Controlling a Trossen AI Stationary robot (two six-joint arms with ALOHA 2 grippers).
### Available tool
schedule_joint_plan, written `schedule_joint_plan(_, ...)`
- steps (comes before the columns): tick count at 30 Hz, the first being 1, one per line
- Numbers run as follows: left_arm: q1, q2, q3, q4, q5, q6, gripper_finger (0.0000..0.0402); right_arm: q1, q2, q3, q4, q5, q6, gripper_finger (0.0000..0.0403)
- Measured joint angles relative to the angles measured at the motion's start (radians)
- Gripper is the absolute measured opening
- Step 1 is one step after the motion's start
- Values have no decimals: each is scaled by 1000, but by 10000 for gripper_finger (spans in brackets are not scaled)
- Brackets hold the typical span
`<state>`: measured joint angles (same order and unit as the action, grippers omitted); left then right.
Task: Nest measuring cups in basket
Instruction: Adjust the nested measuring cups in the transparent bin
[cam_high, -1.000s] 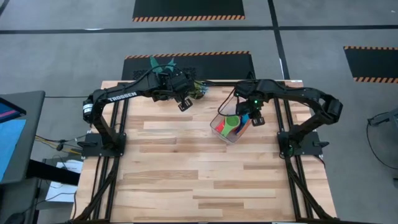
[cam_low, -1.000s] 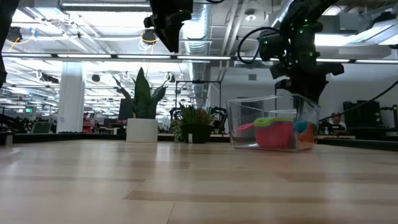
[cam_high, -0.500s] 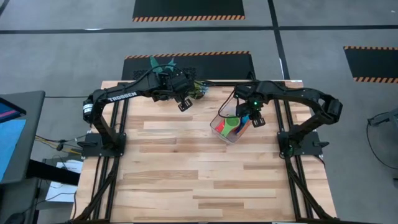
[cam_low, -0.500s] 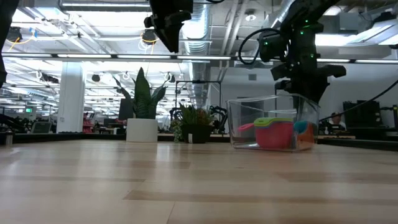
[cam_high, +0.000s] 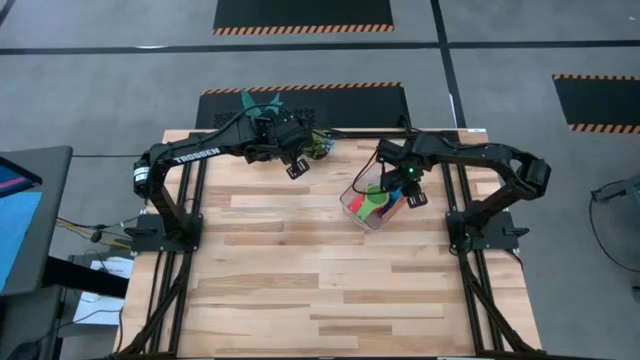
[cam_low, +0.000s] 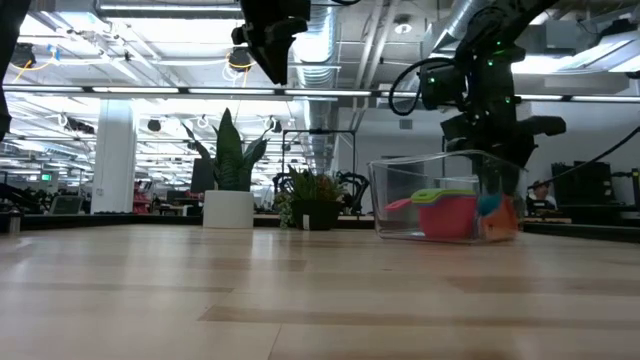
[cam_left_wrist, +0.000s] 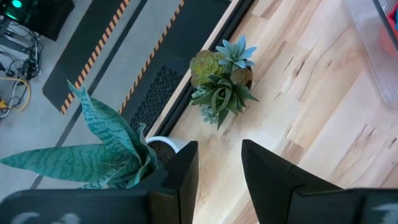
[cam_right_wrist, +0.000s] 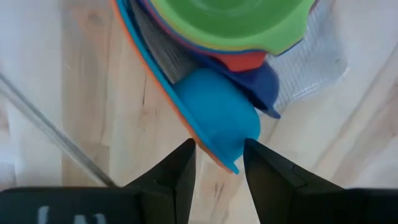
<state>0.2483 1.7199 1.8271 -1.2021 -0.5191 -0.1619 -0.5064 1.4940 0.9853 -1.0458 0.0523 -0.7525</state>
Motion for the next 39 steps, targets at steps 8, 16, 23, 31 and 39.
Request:
schedule_joint_plan(8, 0, 0, 0, 0, 0, -1, 113, 1, 0, -1, 51, 0, 2, 157)
schedule_joint_plan(16, 0, 0, 0, 0, 0, -8, 113, 1, 0, -1, 57, -2, 2, 147)
schedule_joint_plan(23, 0, 0, 0, 0, 0, -10, 113, 1, 0, -1, 62, -27, 2, 135)
schedule_joint_plan(31, 0, 0, 0, 0, 0, -11, 113, 1, 0, -1, 66, -27, 22, 84)
schedule_joint_plan(39, 0, 0, 0, 0, 0, -11, 113, 1, 0, -1, 64, -19, 62, 19)
